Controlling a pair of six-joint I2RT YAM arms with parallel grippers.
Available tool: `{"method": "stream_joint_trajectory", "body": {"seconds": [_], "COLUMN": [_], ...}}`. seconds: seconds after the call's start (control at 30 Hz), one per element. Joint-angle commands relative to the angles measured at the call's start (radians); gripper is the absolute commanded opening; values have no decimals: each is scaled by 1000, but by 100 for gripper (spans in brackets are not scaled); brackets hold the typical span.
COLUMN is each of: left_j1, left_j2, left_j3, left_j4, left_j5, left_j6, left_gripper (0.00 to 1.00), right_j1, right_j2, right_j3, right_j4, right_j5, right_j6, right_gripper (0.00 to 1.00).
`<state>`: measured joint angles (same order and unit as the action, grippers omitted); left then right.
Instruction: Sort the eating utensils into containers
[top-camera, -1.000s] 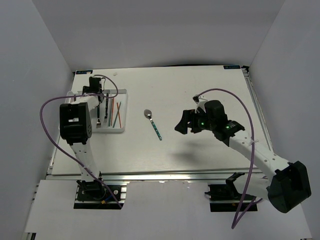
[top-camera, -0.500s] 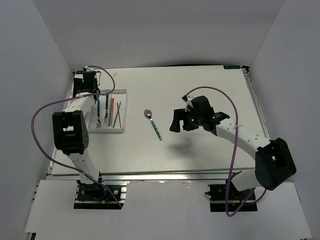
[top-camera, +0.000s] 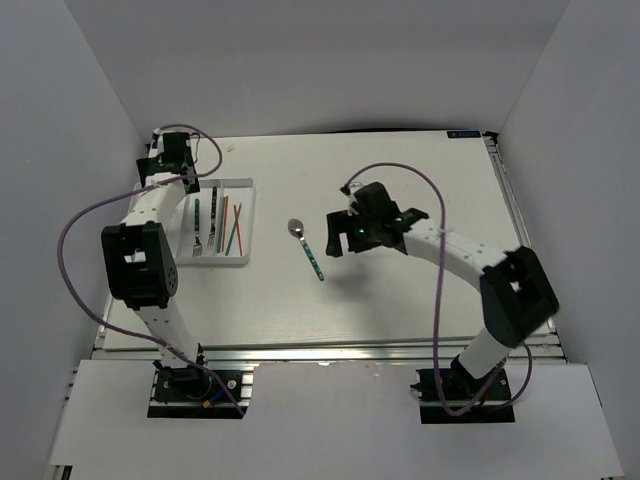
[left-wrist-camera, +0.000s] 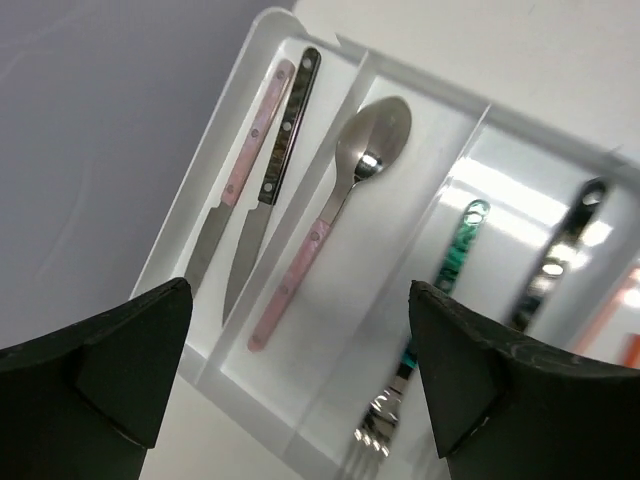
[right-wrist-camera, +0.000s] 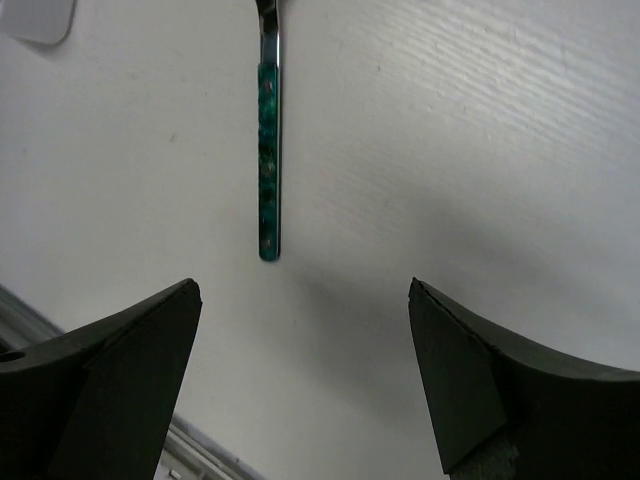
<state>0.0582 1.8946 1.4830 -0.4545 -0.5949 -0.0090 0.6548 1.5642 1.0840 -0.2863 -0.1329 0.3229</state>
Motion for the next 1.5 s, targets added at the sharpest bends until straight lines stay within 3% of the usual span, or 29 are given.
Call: {"method": "stream_joint_trajectory", "body": {"seconds": [0.0,0.07,0.2,0.33,0.47,0.5,0.53,0.57,0.6,0.67,0.7,0.73,0.8,0.93,1.0,1.2,1.3,1.33,1.43,1.47], "left_j1": [8,8,9,8,8,9,9,8,9,9,6,-17,-99,-387,-431,-500,-521,-532,-543,-543], "left_j2": [-215,-328,-549,-673,-747,-758,-766,-778,-781,-784,-789,-792,-798,-750,-720,-648,-623,-617,-579,-560], "left_j3": [94,2,-294,-473,-541,-549,-558,-576,-587,-634,-668,-709,-810,-811,-820,-806,-808,-802,-780,-777], "left_j4": [-223,-236,-61,-35,-3,10,19,42,57,136,192,271,511,629,701,704,740,735,728,735], "left_j5": [30,178,345,356,461,509,529,555,626,732,800,930,980,815,761,687,701,699,716,722], "left_j6": [-308,-377,-371,-347,-344,-347,-362,-373,-405,-456,-553,-616,-741,-887,-934,-993,-1007,-1002,-996,-997], "left_gripper": [98,98,98,98,98,98,98,98,98,98,98,98,98,98,98,95,86,77,64,49], "right_j1": [83,123,166,186,190,190,189,190,190,190,189,189,186,186,186,186,187,187,189,190], "right_j2": [170,262,417,552,645,645,643,631,623,576,545,510,374,192,129,19,-13,-19,-23,-18], "right_j3": [146,252,411,555,597,591,584,561,548,506,479,444,317,179,151,91,79,79,85,91], "right_j4": [-51,-82,-151,-209,-246,-248,-243,-235,-220,-200,-185,-122,-36,99,125,157,173,176,188,191], "right_j5": [128,185,236,285,317,322,329,326,322,309,277,256,160,75,50,-11,-33,-37,-83,-103], "right_j6": [-45,-48,-42,-39,-31,-27,-24,-21,-19,-12,-7,1,36,103,116,134,136,136,137,136], "right_gripper": [88,86,79,69,39,36,26,7,0,0,0,0,0,0,0,0,0,0,0,0]}}
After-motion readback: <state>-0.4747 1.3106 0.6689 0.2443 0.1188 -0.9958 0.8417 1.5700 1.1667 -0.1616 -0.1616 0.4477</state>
